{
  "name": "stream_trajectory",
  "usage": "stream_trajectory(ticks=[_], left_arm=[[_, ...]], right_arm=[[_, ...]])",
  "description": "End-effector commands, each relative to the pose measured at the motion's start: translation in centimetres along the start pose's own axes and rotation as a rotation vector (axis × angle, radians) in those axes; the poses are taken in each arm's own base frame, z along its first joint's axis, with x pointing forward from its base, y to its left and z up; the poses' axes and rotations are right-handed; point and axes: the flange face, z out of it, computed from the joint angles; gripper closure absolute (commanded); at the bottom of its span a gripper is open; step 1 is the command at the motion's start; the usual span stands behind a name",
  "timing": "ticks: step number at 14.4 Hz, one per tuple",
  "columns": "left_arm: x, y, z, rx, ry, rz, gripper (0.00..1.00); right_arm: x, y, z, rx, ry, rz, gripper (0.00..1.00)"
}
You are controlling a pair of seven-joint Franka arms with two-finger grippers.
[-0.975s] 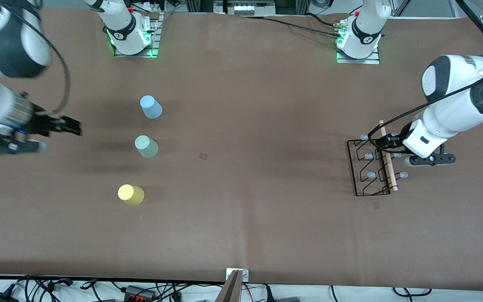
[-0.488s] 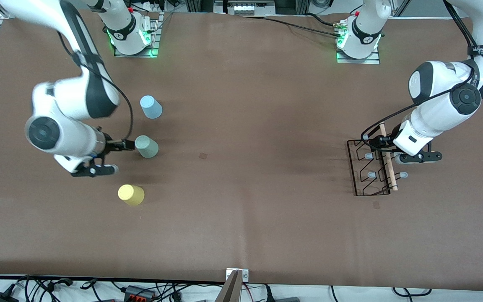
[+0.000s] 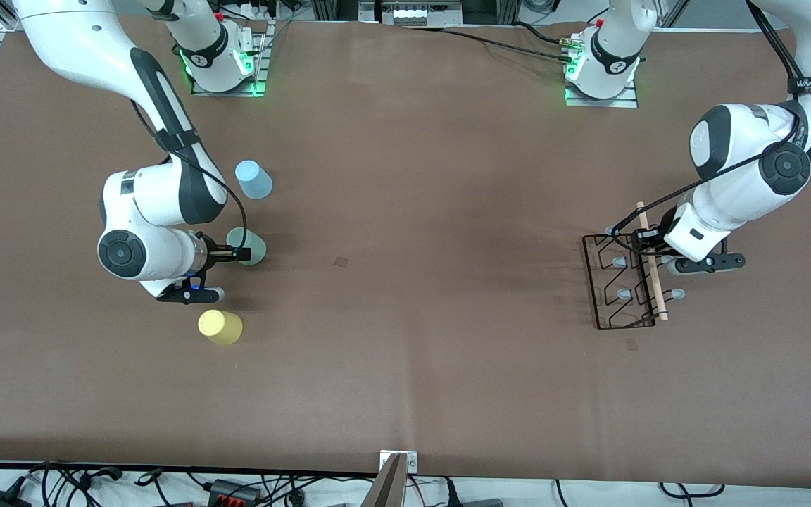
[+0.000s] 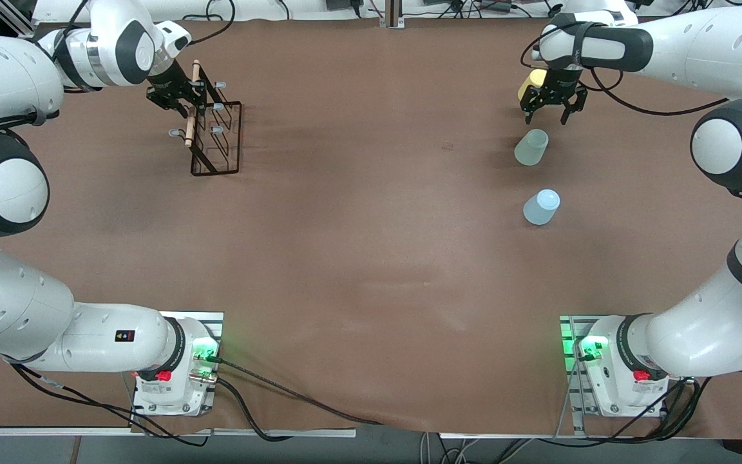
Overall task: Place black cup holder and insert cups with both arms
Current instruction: 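Grasp the holder dowel and teal cup with the left and right grippers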
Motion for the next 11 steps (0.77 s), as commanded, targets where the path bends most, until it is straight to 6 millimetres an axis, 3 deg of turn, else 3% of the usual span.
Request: stream_trajectory(ticks=[1, 3, 5, 7, 10, 11], left_arm=[[-0.2, 0.5, -0.2, 0.002, -0.007, -0.026, 0.87], [-0.3, 0.9, -0.3, 0.002, -0.007, -0.035, 0.99], [-0.4, 2.1, -0.7, 0.001, -0.014, -0.014, 0.99], [0.0, 4.3, -2.7, -0.003, -0.018, -0.019, 0.99], [-0.2, 11.7, -7.3, -0.015, -0.044, -0.037, 0.99], [-0.5, 15.5, -8.1, -0.026, -0.05, -0.045, 0.99]], right_arm=[[-1.6, 0.0, -0.4, 0.011, 0.003, 0.032, 0.0], [-2.0, -0.2, -0.4, 0.014, 0.002, 0.034, 0.0], [-2.3, -1.0, 0.2, 0.03, -0.003, 0.041, 0.0], [-2.3, -1.5, 0.9, 0.028, 0.003, 0.034, 0.0], [-2.4, -1.6, 1.9, 0.026, 0.002, 0.033, 0.0], [-2.5, -1.7, 2.4, 0.022, -0.008, 0.031, 0.0]])
